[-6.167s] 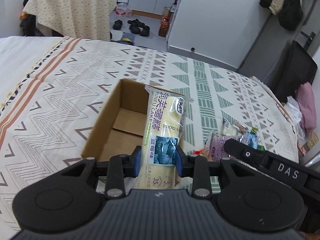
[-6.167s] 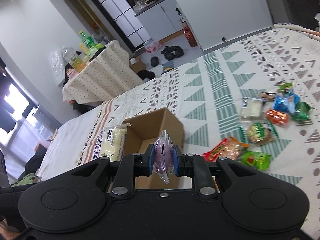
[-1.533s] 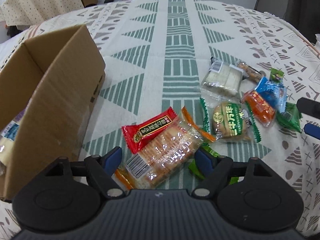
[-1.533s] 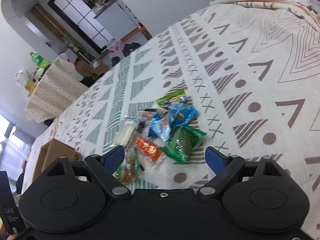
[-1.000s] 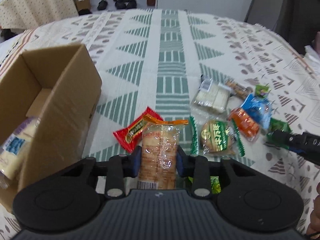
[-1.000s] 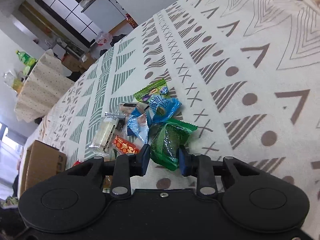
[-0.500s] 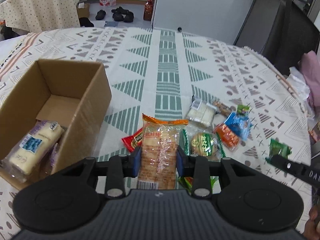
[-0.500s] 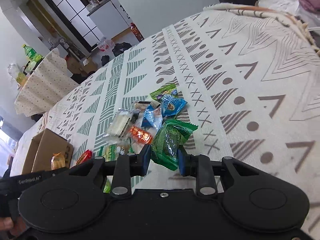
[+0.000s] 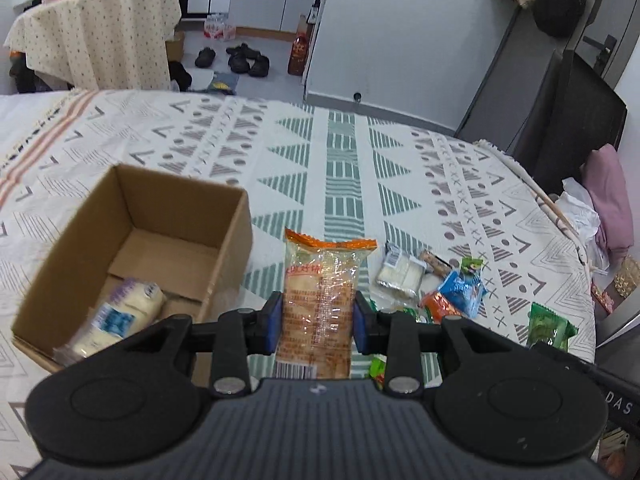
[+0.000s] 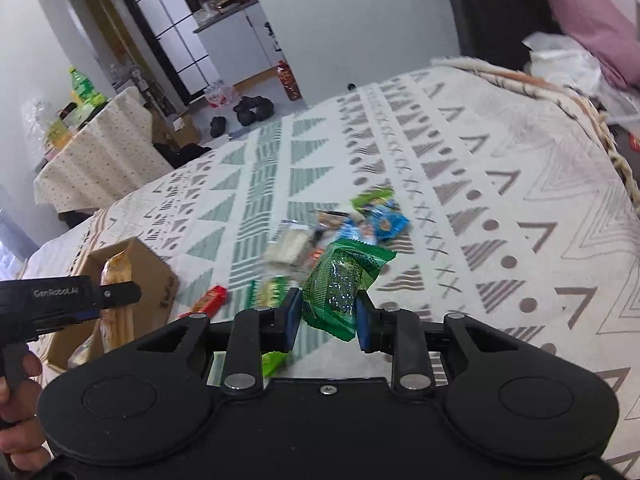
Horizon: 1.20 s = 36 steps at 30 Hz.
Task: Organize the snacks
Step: 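Carry the biscuit pack and green snack over the box with both grippers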
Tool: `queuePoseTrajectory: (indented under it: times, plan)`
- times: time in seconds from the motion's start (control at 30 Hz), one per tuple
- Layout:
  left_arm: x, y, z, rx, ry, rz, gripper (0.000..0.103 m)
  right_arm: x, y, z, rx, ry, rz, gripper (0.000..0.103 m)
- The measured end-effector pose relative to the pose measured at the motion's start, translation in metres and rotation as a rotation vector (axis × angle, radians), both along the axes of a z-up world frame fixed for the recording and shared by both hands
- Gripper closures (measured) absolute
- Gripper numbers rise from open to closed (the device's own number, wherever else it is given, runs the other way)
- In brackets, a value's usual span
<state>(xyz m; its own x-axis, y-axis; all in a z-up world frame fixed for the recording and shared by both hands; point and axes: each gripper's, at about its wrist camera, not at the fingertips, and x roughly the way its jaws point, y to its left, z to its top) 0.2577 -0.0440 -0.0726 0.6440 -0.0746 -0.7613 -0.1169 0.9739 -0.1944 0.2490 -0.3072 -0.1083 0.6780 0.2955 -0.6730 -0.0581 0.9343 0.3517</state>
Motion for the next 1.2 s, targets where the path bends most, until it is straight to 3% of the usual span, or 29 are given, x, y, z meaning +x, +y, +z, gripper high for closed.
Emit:
queuePoseTrajectory:
  times: [0.43, 0.87, 1.2]
  plan:
    - [-0.008, 0.039, 0.018, -0.053, -0.045, 0.062, 0.069, 0.001, 0.053, 0.047, -0.043, -0.087, 0.063, 0.075]
    - [-0.007, 0.122, 0.02, -0.1, -0.067, 0.205, 0.069, 0.006, 0.13, 0.064, -0.043, -0.127, 0.153, 0.075]
    - [0.004, 0.173, 0.002, -0.173, -0.044, 0.274, 0.069, 0.021, 0.192, 0.061, -0.044, -0.126, 0.225, 0.075]
